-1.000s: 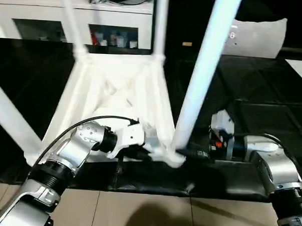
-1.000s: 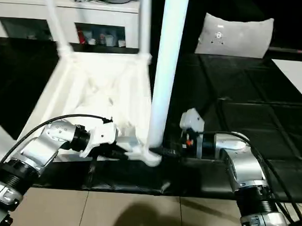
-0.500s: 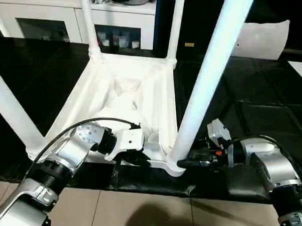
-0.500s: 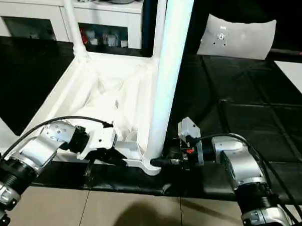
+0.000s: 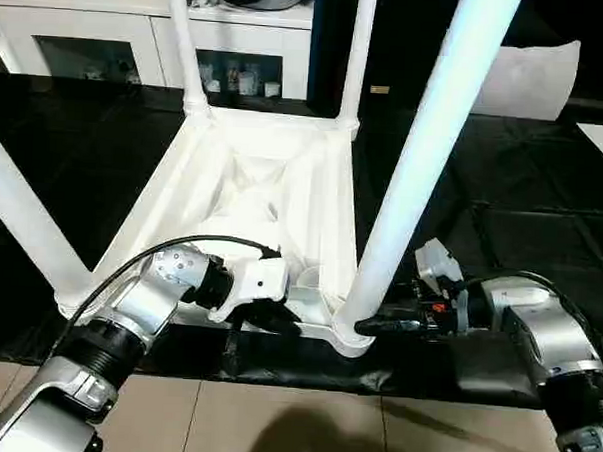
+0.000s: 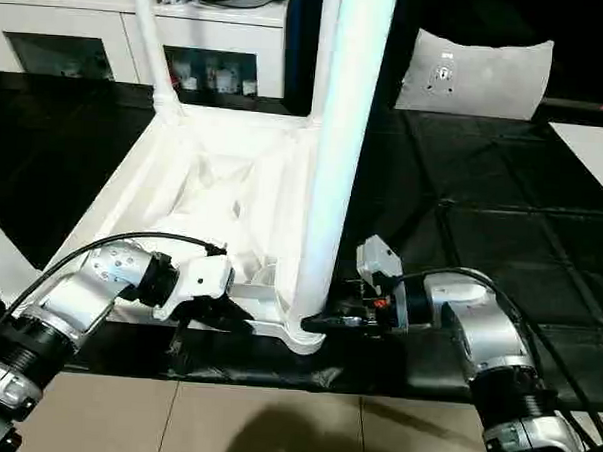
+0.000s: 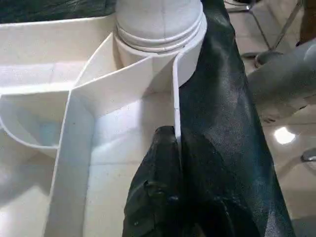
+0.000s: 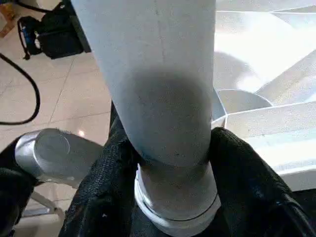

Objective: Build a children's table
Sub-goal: Rotate leg to tighten

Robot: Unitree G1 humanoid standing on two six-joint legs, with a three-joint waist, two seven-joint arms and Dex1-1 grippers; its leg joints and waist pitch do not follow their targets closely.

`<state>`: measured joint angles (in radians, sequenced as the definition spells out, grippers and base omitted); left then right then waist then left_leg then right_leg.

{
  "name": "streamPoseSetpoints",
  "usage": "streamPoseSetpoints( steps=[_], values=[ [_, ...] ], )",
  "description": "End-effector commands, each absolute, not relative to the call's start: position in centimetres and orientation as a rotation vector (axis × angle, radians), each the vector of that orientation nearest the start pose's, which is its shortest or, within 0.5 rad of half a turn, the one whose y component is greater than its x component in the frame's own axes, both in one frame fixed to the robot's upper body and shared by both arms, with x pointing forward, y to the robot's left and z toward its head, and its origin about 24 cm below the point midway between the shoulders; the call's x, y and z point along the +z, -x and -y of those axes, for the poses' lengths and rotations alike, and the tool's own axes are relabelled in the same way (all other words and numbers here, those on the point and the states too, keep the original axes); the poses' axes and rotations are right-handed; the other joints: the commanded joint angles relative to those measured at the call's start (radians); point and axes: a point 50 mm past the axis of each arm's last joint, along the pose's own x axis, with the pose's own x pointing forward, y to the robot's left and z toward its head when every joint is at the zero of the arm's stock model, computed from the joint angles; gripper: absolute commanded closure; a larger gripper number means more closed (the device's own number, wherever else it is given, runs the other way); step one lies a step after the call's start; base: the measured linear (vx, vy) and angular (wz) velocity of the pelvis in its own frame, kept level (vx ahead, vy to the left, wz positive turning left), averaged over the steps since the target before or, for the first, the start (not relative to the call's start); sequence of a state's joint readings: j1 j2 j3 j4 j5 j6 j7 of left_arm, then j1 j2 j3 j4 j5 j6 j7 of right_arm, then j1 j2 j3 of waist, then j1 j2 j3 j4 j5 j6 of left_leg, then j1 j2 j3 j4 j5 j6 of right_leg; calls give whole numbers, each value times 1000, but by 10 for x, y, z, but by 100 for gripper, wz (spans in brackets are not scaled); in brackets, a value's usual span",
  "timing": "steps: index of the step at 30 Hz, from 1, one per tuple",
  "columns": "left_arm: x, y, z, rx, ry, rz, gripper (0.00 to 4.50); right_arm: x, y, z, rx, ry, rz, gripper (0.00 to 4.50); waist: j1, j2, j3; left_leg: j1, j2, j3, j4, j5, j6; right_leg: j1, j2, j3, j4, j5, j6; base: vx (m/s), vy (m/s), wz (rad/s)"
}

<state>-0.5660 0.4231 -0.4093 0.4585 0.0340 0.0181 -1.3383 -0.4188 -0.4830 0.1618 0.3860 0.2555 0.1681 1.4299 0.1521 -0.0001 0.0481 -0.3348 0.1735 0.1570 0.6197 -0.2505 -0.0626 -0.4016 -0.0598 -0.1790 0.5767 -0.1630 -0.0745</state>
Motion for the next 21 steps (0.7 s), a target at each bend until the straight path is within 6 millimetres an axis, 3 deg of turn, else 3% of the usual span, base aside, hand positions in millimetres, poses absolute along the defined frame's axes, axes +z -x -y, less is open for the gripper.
streamPoseSetpoints(
  steps=[1,3,6,8,9,11,14,15,16,19,20,21],
  values=[
    [65,-306,-107,-1523,-560,-386,450,66,-279,154,1487,57,-287,259,-5,-6,-71,-7,68,-14,-68,31,104,71,-111,80,-84,-355,38,0,0,0],
    [72,-315,-96,-1430,-499,-366,450,60,-285,141,1334,32,-291,260,-10,-8,-68,-5,69,-16,-70,20,86,69,-112,77,-90,-376,41,0,0,0],
    [76,-320,-87,-1368,-452,-354,450,55,-293,132,1195,12,-324,261,-20,-10,-64,-5,51,-11,-70,-20,61,73,-109,67,-107,-462,79,0,0,0],
    [81,-325,-75,-1308,-415,-328,450,54,-301,120,1055,1,-312,261,-35,-11,-62,-9,49,-12,-69,-31,51,73,-105,60,-116,-485,110,0,0,0],
    [83,-327,-67,-1271,-389,-318,450,54,-304,112,1005,-18,-304,261,-57,-11,-64,-10,46,-15,-66,-47,40,75,-104,49,-122,-497,130,0,0,0],
    [84,-330,-60,-1229,-360,-312,450,54,-307,104,944,-31,-298,261,-72,-9,-67,-13,49,-19,-67,-47,47,78,-106,48,-122,-472,132,0,0,0],
    [86,-335,-47,-1118,-307,-297,450,54,-315,89,794,-21,-293,262,-84,-6,-72,-13,53,-23,-68,-24,56,78,-110,55,-113,-413,94,0,0,0],
    [88,-340,-40,-1032,-275,-282,450,51,-322,83,664,-35,-318,262,-95,-4,-74,-14,57,-25,-68,9,61,74,-112,64,-102,-364,51,0,0,0],
    [88,-341,-39,-1014,-269,-280,450,51,-324,82,638,-38,-325,262,-95,-6,-77,-13,57,-25,-67,19,61,75,-112,66,-99,-352,41,0,0,0],
    [89,-344,-32,-946,-281,-248,450,48,-334,83,466,-25,-331,262,-94,-3,-86,-22,63,-29,-63,116,105,81,-119,79,-67,-202,-22,0,0,0],
    [90,-344,-31,-937,-292,-242,450,48,-335,84,420,-56,-325,227,-94,-3,-86,-22,63,-29,-63,116,105,81,-119,79,-67,-202,-22,0,0,0],
    [89,-344,-30,-939,-301,-243,450,49,-337,86,387,-89,-312,193,-94,-4,-88,-21,69,-29,-60,165,136,77,-123,85,-51,-112,-60,0,0,0]
  ],
)
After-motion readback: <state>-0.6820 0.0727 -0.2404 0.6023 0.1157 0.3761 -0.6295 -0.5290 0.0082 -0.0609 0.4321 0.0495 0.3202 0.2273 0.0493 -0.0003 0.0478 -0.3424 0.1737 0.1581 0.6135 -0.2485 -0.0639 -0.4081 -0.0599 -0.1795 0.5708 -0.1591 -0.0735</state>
